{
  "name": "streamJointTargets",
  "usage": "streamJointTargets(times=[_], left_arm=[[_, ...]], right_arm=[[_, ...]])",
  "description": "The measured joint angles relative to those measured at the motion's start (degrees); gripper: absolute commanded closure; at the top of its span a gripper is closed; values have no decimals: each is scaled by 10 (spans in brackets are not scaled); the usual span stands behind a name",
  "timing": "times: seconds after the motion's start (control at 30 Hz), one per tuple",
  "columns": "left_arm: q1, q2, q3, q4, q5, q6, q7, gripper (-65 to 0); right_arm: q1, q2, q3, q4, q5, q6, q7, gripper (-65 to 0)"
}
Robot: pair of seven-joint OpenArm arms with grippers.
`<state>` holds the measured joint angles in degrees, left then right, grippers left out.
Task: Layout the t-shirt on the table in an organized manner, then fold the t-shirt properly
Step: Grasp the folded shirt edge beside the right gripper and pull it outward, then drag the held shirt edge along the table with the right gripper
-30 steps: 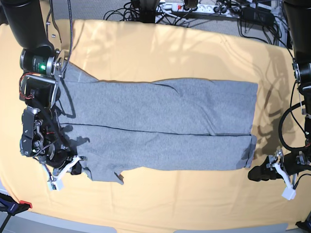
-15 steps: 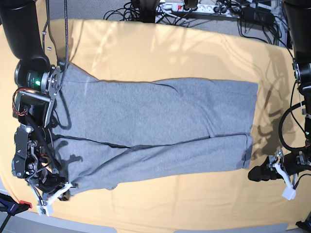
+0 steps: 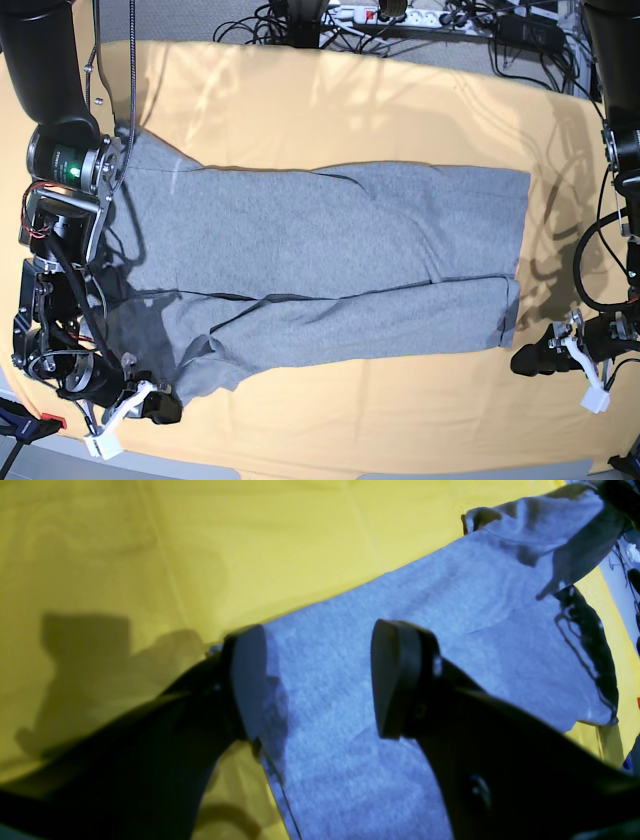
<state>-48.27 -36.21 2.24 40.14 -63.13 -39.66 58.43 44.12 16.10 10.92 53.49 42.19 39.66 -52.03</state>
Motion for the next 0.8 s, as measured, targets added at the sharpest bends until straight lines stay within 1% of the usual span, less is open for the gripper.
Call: streamJointTargets(times=[0.1,0.2,0.27,0.43,0.53,0.63,0.67,0.73,0.8], left_arm=[[0,0,0,0,0,0,-2,-347],[0,4,0,0,1,0,-2,-347],[0,6,0,0,2,0,-2,-347],[0,6,0,0,1,0,-2,-347],[0,8,0,0,1,0,-2,-347],[0,11,0,0,1,0,-2,-347],[0,11,0,0,1,0,-2,-347],[0,11,0,0,1,0,-2,-347],[0,11,0,0,1,0,-2,-347]], right_arm=[[-1,-1,-2,34,35,0,-38,0],[-23,2,-3,85,67,0,-47,0],[-51,3,-3,128,75,0,-59,0],[-139,9,-8,194,78,0,-70,0],[-192,17,-9,199,74,0,-74,0],[-219,32,-9,200,71,0,-86,0],[-221,38,-9,200,71,0,-100,0],[-218,44,-9,200,73,0,-146,0],[-216,45,-9,201,94,0,-202,0]])
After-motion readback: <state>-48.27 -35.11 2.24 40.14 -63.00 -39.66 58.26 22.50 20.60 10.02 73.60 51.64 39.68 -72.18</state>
